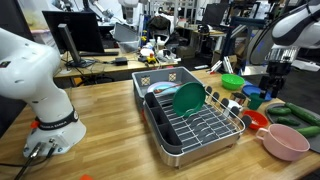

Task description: Pour the contents of the small red bowl into the silver jug

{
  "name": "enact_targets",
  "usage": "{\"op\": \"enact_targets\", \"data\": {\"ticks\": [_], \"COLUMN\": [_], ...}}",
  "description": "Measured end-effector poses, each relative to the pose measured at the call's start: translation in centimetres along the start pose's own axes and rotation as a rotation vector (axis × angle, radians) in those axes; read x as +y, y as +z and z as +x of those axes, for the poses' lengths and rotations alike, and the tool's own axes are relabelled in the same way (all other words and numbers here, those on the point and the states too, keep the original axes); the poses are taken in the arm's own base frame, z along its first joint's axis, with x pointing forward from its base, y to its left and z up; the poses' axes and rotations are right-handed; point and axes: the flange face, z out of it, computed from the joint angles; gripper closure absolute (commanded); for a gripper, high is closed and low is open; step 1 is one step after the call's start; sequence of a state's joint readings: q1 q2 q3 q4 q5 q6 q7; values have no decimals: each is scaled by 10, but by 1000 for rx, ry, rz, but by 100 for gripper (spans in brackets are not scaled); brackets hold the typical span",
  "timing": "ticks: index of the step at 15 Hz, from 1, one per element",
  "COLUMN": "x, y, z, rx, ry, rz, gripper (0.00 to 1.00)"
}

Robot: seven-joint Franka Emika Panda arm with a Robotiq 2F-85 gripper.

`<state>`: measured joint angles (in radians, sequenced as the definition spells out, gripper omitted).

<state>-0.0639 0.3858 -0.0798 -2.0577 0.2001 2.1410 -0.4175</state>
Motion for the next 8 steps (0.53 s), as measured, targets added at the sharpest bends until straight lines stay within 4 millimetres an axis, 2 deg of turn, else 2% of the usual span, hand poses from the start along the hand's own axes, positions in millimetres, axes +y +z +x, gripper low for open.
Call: {"op": "enact_targets", "data": {"ticks": [5,8], "x": [-4,3], "y": [0,4], "z": [3,7], "rx": [9,43], "ry": [-11,-33], "rz": [2,-8], "gripper": [0,0]}}
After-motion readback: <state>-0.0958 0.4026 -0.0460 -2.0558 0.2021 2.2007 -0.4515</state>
